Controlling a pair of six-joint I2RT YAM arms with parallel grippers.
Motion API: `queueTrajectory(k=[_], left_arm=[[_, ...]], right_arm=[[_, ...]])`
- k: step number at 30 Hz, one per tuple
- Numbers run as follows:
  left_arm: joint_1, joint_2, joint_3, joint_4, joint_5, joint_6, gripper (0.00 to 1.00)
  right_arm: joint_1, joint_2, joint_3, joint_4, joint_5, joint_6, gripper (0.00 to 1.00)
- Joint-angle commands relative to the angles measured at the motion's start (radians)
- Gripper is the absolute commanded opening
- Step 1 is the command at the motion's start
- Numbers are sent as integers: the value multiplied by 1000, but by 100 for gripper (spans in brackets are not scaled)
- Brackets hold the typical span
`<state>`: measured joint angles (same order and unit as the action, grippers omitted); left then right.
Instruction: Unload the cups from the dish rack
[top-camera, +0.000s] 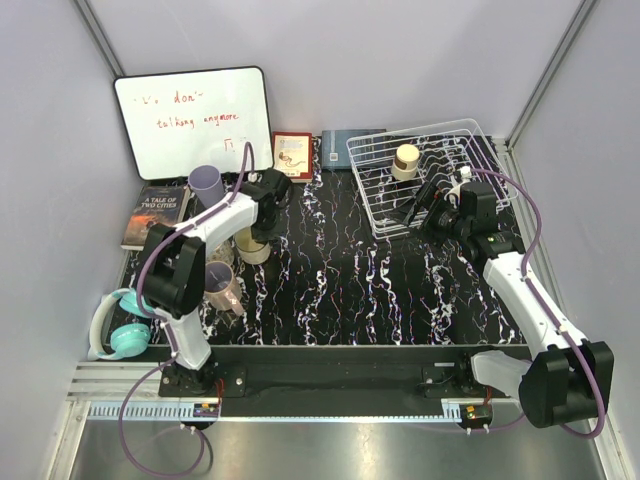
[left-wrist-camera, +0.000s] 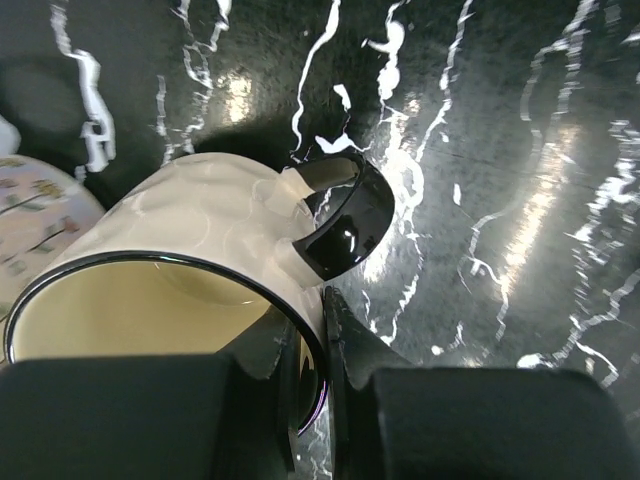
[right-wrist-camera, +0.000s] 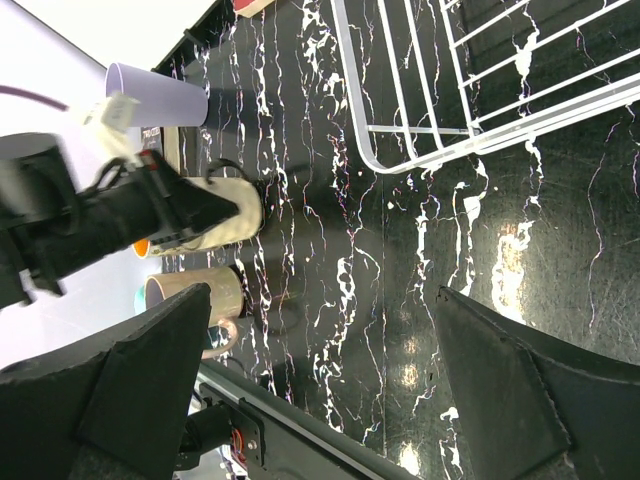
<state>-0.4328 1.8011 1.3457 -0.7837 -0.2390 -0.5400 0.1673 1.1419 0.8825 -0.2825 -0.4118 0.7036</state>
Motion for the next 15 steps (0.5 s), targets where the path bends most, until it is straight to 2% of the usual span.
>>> queueTrajectory(k=[1,6,7,8,10,11,15], left_arm=[[8,40,-10,66,33,-2,0],[8,72,-6,64,41,-9,1],[8,69,-5,64,41,-12,5],[8,60,-6,64,41,-12,16],[8,47,-5,64,34,-9,30],[6,26,-5,63,30,-5,41],[8,-28,6,61,-2,5,56]], right_arm=[[-2,-22,13,23,-12,-18,100],[-2,-33,12,8,-12,-26,100],[-2,-33,12,8,-12,-26,100],[-2,-33,15,5,-12,-27,100],[-2,-30,18,3,-13,-27,100],[-2,-30,19,3,-12,-27,100],[-2,-21,32,5,-10,-26,100]])
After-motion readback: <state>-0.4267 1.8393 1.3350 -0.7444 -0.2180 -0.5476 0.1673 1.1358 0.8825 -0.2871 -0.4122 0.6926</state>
